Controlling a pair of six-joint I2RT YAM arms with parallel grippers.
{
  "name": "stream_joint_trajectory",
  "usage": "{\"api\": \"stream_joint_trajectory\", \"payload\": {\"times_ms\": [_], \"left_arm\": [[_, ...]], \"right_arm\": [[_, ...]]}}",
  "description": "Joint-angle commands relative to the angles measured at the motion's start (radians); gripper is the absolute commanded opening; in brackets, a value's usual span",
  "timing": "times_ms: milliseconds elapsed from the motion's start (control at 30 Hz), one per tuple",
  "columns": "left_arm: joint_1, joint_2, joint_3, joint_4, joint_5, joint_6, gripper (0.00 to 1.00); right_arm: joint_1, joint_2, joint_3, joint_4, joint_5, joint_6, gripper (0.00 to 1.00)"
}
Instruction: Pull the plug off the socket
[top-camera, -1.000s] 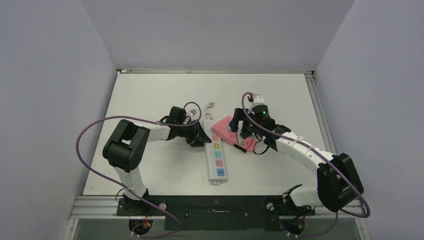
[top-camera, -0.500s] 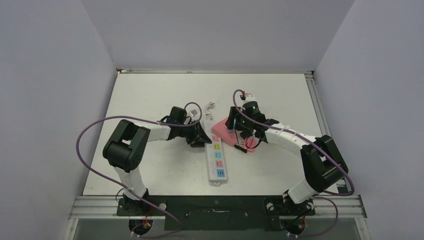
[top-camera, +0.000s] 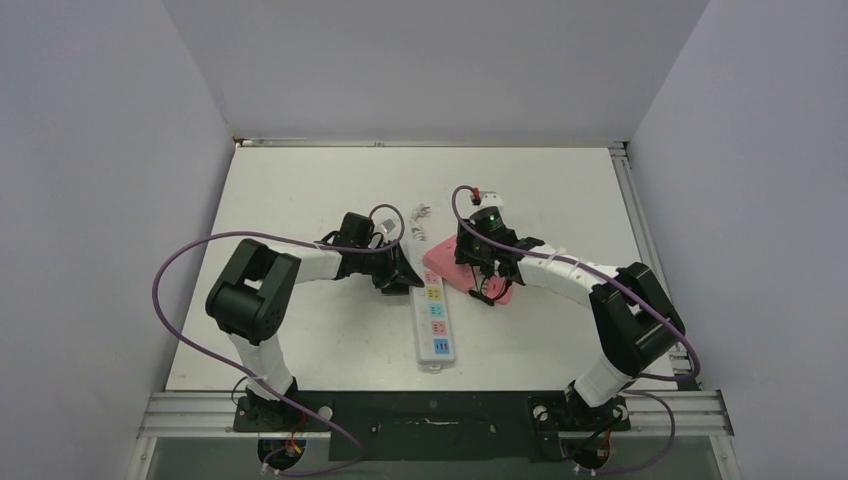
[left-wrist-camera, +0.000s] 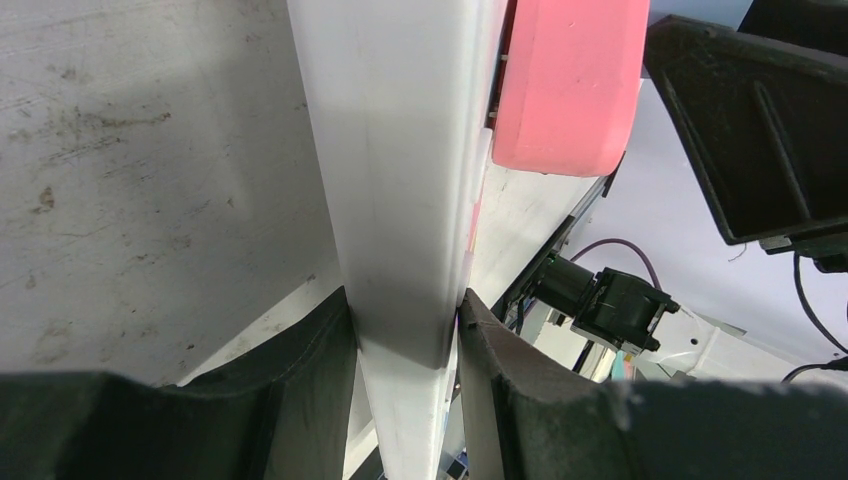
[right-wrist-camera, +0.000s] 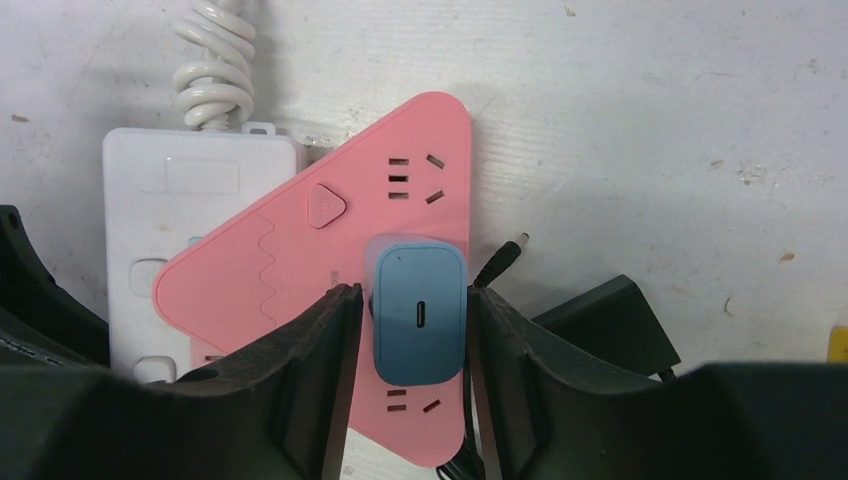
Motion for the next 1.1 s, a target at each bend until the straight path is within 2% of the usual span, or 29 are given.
{"api": "stream_joint_trajectory", "payload": {"times_ms": [0, 67, 100, 167, 200, 267, 333, 433, 667, 867, 1067], "left_arm": [[-0.013, -0.002, 0.018, -0.063, -0.042, 0.042, 0.0], [-0.013, -0.001, 0.021, -0.064, -0.04, 0.045, 0.02], [-0.013, -0.002, 0.023, -0.067, -0.039, 0.047, 0.1], [-0.012, -0.007, 0.03, -0.075, -0.041, 0.051, 0.39], [-0.011, -0.009, 0.035, -0.082, -0.045, 0.056, 0.5], [-0.005, -0.019, 0.045, -0.104, -0.059, 0.07, 0.65], [0.004, -0.033, 0.056, -0.128, -0.082, 0.087, 0.73], [0.014, -0.062, 0.069, -0.16, -0.12, 0.113, 0.77], [0.04, -0.127, 0.057, -0.141, -0.15, 0.12, 0.78], [0.054, -0.125, 0.05, -0.113, -0.13, 0.106, 0.83], [0.054, -0.086, 0.046, -0.081, -0.106, 0.08, 0.85]], "right_arm": [[0.006, -0.015, 0.035, 0.007, 0.045, -0.001, 0.38], [0.01, -0.023, 0.032, 0.007, 0.043, 0.001, 0.28], [0.014, -0.026, 0.031, 0.006, 0.045, 0.002, 0.23], [0.025, -0.032, 0.033, 0.0, 0.056, 0.0, 0.14], [0.031, -0.036, 0.035, -0.005, 0.065, 0.0, 0.11], [0.048, -0.04, 0.038, -0.018, 0.092, -0.001, 0.08], [0.069, -0.046, 0.042, -0.031, 0.124, -0.001, 0.06], [0.106, -0.054, 0.047, -0.049, 0.19, 0.003, 0.05], [0.162, -0.048, 0.065, -0.076, 0.247, 0.008, 0.05], [0.214, -0.041, 0.082, -0.098, 0.29, 0.01, 0.05], [0.245, -0.035, 0.091, -0.099, 0.296, 0.012, 0.05]]}}
